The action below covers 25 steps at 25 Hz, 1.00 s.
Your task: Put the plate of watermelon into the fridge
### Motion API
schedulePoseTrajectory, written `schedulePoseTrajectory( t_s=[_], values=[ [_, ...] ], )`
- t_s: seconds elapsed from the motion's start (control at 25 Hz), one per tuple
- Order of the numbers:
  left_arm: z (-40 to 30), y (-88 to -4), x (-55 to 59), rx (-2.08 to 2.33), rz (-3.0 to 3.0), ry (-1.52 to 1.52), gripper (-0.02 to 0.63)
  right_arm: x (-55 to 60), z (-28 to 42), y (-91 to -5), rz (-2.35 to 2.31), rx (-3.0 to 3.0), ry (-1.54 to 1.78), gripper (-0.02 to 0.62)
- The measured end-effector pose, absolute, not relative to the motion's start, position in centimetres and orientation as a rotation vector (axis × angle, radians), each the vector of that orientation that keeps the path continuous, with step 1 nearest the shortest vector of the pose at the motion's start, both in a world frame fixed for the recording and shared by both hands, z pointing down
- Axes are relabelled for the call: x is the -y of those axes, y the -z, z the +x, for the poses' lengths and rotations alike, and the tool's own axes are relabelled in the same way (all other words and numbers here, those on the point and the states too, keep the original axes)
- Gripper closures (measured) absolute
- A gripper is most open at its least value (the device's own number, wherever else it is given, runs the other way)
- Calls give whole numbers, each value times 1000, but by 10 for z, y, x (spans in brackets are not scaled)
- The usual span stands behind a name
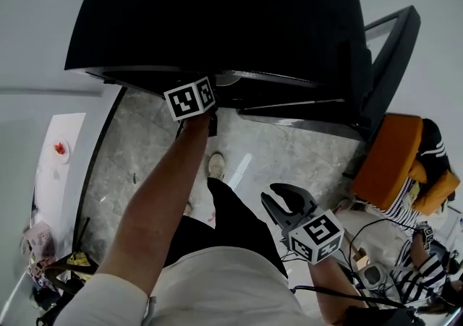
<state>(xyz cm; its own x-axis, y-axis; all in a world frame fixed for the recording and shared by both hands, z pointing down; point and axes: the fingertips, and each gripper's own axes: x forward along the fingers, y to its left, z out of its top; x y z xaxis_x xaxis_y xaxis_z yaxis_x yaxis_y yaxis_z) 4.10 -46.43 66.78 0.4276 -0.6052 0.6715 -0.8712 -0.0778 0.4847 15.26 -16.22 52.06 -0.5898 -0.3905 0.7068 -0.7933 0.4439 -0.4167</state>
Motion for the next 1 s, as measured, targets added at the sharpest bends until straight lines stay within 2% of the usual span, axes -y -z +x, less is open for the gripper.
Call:
schedulePoseTrajectory(
  t_s=[0.4,0.52,0.72,1.0],
  values=[
    [29,-674,461,1370,1866,-632,424,155,148,-522,994,2176,-1014,472],
    [27,-680,462,1406,1880,-686,382,155,149,-522,999,2175,-1015,472],
    [36,-667,464,1400,1903,-669,382,164,163,-524,1015,2176,-1017,472],
    [26,-631,431,1346,2007,-660,383,162,145,-513,1029,2217,-954,473]
  ],
)
